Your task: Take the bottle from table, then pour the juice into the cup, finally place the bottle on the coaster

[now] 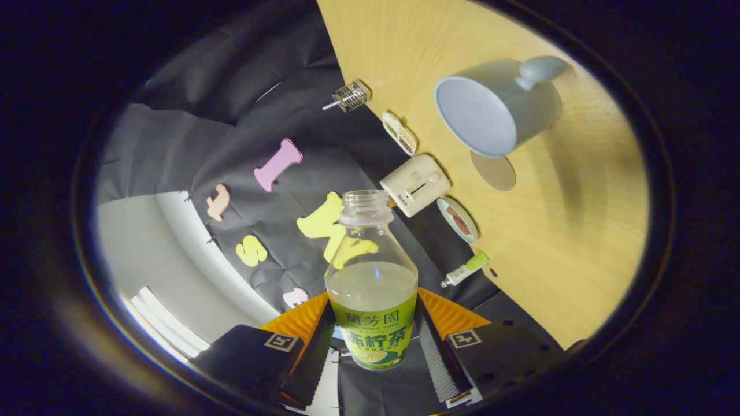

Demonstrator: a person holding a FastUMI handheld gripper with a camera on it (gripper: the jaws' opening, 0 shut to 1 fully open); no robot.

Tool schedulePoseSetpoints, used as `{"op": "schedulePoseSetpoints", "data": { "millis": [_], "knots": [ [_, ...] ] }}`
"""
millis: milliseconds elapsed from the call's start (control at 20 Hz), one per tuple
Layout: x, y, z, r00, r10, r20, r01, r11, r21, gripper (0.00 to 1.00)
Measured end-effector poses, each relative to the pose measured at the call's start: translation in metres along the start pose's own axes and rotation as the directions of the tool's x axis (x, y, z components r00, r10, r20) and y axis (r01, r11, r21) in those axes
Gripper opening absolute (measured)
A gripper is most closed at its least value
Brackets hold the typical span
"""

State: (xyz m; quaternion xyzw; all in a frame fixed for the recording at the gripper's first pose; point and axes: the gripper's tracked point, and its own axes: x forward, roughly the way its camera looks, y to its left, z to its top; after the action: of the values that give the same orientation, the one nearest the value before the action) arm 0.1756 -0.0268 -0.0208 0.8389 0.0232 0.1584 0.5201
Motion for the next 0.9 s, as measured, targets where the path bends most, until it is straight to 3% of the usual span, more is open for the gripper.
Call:
{"op": "schedulePoseSetpoints", "data": {
  "millis": [200,400,700,900],
  "knots": [
    [-0.006,-0.002,0.006,0.998,-0.06,0.018,0.062,0.971,-0.232,0.79],
    [-0.011,0.003,0.014,0.994,-0.098,0.054,0.112,0.878,-0.465,0.79],
    [-0.018,-0.003,0.032,0.974,-0.189,0.128,0.222,0.647,-0.729,0.79],
    [-0.021,-0.006,0.047,0.953,-0.229,0.197,0.284,0.453,-0.845,0.79]
  ]
}}
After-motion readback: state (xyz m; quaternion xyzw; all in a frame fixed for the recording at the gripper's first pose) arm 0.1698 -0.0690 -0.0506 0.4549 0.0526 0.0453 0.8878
